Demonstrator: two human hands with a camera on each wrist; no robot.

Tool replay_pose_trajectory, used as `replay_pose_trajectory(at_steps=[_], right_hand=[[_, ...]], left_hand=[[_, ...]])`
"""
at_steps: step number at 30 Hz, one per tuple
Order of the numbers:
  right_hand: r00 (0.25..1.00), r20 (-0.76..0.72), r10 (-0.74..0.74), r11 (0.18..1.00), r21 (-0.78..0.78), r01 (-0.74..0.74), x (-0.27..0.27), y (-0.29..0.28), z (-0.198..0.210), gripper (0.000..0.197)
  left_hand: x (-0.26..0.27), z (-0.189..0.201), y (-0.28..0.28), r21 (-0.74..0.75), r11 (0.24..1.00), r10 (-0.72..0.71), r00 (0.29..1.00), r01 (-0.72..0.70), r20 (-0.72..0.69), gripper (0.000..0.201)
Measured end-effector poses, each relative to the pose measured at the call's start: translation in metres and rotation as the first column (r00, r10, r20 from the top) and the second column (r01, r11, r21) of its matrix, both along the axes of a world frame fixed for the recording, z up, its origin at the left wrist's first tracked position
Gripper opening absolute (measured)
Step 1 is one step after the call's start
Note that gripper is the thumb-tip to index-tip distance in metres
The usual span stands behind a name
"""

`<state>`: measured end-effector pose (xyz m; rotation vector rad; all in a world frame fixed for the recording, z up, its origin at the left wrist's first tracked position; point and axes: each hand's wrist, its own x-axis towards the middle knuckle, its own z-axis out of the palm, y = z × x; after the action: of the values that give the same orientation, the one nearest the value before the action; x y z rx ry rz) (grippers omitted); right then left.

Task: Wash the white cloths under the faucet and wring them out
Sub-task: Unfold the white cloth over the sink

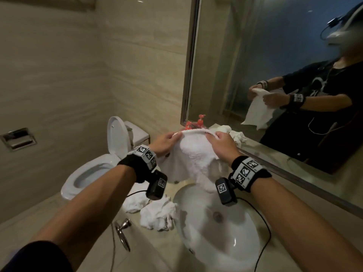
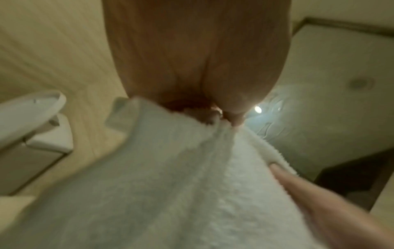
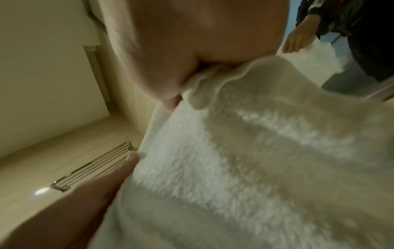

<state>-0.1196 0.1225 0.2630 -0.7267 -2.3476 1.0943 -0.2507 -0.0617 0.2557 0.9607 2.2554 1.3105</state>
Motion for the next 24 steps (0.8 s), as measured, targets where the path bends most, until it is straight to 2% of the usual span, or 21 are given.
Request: replay_pose_trajectory(at_steps=[1,3,5,7,9,11,12,16,19,21,24], right_hand=[[0.999,-0.037,-0.02,0.999,-0.04,0.018,0.0,-0.008,0.0,0.022],[0.993,-0.117,0.014,0.996,-0.089,-0.024,-0.005,-0.029,0.001,0.033],[0.977,-0.175,0.12,0.988,-0.073,-0.134,-0.014,-0.06,0.002,0.041],[0.975,-0.186,0.119,0.99,-0.047,-0.13,-0.027,-0.08,0.011,0.049],[0.981,-0.192,0.021,0.993,-0.11,-0.042,-0.039,-0.083,0.025,0.05],[0.976,-0.209,-0.063,0.989,-0.147,0.033,-0.045,-0.085,0.031,0.048],[0.975,-0.207,-0.079,0.991,-0.118,0.055,-0.047,-0.089,0.03,0.049],[0.97,-0.242,-0.038,0.999,-0.005,0.038,-0.054,-0.104,0.031,0.047],[0.968,-0.251,-0.031,0.999,-0.027,0.025,-0.056,-0.1,0.038,0.049],[0.975,-0.222,0.036,0.998,0.064,-0.022,-0.056,-0.104,0.033,0.049],[0.981,-0.185,0.052,0.992,0.121,-0.03,-0.056,-0.093,0.032,0.048]], left_hand=[[0.006,0.003,0.004,0.084,0.996,0.034,0.992,-0.044,0.119,0.05],[0.015,0.015,0.012,0.193,0.974,0.056,0.946,-0.123,0.318,0.054],[0.022,0.026,0.018,0.23,0.965,0.024,0.917,-0.126,0.399,0.049],[0.028,0.038,0.02,0.255,0.96,0.004,0.91,-0.12,0.414,0.042],[0.032,0.047,0.017,0.24,0.964,0.013,0.928,-0.11,0.373,0.045],[0.032,0.056,0.01,0.187,0.979,0.028,0.968,-0.076,0.251,0.04],[0.029,0.058,0.008,0.181,0.979,0.056,0.977,-0.094,0.204,0.037],[0.018,0.057,0.001,0.214,0.96,0.14,0.972,-0.18,0.189,0.033],[0.02,0.062,-0.004,0.197,0.971,0.099,0.977,-0.136,0.187,0.034],[0.024,0.069,-0.009,0.197,0.972,0.092,0.976,-0.131,0.197,0.037],[0.029,0.068,-0.016,0.167,0.98,0.063,0.961,-0.111,0.269,0.045]])
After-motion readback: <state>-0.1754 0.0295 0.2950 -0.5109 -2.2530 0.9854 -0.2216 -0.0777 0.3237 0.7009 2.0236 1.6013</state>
